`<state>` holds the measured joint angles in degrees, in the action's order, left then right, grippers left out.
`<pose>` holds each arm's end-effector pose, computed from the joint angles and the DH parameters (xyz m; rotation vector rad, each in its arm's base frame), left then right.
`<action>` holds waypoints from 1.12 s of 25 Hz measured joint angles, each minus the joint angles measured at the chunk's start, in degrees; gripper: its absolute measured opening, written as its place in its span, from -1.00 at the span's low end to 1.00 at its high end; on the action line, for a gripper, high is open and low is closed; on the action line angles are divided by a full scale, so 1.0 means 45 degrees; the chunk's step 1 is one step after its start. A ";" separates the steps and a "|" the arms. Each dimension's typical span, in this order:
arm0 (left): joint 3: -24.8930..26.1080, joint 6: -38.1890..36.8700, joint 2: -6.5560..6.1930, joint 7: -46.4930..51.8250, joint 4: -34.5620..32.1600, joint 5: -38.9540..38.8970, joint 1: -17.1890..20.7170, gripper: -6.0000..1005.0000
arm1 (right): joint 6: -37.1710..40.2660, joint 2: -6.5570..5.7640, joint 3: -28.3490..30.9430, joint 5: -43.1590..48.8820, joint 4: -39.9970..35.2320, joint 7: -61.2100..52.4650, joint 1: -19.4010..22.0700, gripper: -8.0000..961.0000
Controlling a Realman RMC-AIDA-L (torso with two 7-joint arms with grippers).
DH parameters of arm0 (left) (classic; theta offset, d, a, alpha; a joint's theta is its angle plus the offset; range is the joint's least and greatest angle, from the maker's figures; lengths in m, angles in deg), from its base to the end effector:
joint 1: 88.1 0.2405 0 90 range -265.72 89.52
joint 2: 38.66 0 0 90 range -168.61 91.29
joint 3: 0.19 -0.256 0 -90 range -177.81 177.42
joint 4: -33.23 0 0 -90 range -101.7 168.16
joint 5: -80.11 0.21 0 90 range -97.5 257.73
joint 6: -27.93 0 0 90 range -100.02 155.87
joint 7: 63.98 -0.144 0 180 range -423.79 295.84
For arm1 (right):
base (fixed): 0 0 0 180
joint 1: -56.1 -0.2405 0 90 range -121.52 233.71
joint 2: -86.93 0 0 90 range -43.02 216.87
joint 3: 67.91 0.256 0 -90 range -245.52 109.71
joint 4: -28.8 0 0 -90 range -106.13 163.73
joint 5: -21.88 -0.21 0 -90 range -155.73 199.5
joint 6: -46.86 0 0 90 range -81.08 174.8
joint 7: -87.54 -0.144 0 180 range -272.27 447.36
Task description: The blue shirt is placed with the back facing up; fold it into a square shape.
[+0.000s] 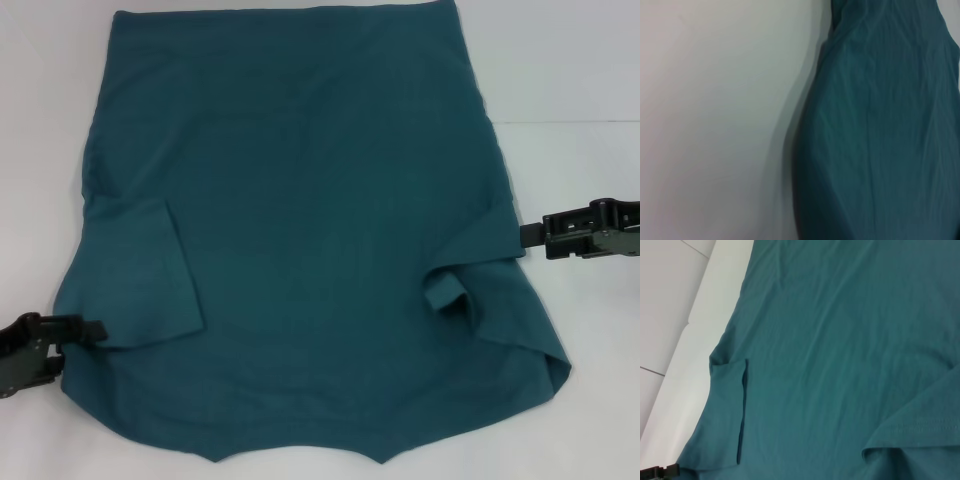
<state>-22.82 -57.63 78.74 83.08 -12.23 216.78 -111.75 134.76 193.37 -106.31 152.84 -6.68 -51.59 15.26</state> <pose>-0.3622 0.2933 0.0525 -1.6915 -2.1939 -0.5882 0.2711 0.3864 0.0744 -2.3053 1.7907 0.3578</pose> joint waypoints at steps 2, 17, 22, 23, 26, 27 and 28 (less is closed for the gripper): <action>-0.0001 -0.0004 -0.0003 -0.0026 -0.0031 0.0000 0.0011 0.36 | 0.0007 -0.0011 0.0000 0.0000 -0.0010 0.0000 0.0008 0.34; 0.0171 -0.0512 -0.0083 -0.0814 -0.0055 -0.0224 -0.0026 -0.82 | 0.0580 -0.0245 -0.0025 0.0070 -0.0018 0.0112 0.0517 0.34; 0.0187 -0.0568 -0.0140 -0.0914 -0.0055 -0.0422 -0.0054 -0.96 | 0.1288 -0.0616 -0.0152 0.0469 -0.0056 0.0161 0.0903 0.34; 0.0186 -0.0568 -0.0146 -0.0929 -0.0054 -0.0430 -0.0067 -0.96 | 0.1401 -0.0654 -0.0159 0.0644 -0.0087 0.0178 0.0966 0.34; 0.0186 -0.0501 -0.0154 -0.0951 -0.0054 -0.0453 -0.0114 -0.96 | 0.1504 -0.0654 -0.0158 0.1110 -0.0197 0.0494 0.1095 0.34; 0.0186 -0.0482 -0.0154 -0.0952 -0.0054 -0.0454 -0.0135 -0.96 | 0.1494 -0.0619 -0.0159 0.1207 -0.0200 0.0708 0.1118 0.34; 0.0187 -0.0472 -0.0154 -0.0953 -0.0054 -0.0456 -0.0153 -0.96 | 0.1441 -0.0570 -0.0156 0.1310 -0.0204 0.0988 0.1144 0.34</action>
<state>-21.98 -59.75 78.05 78.79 -12.47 214.73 -112.44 141.25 190.80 -107.02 158.73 -7.60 -47.14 20.41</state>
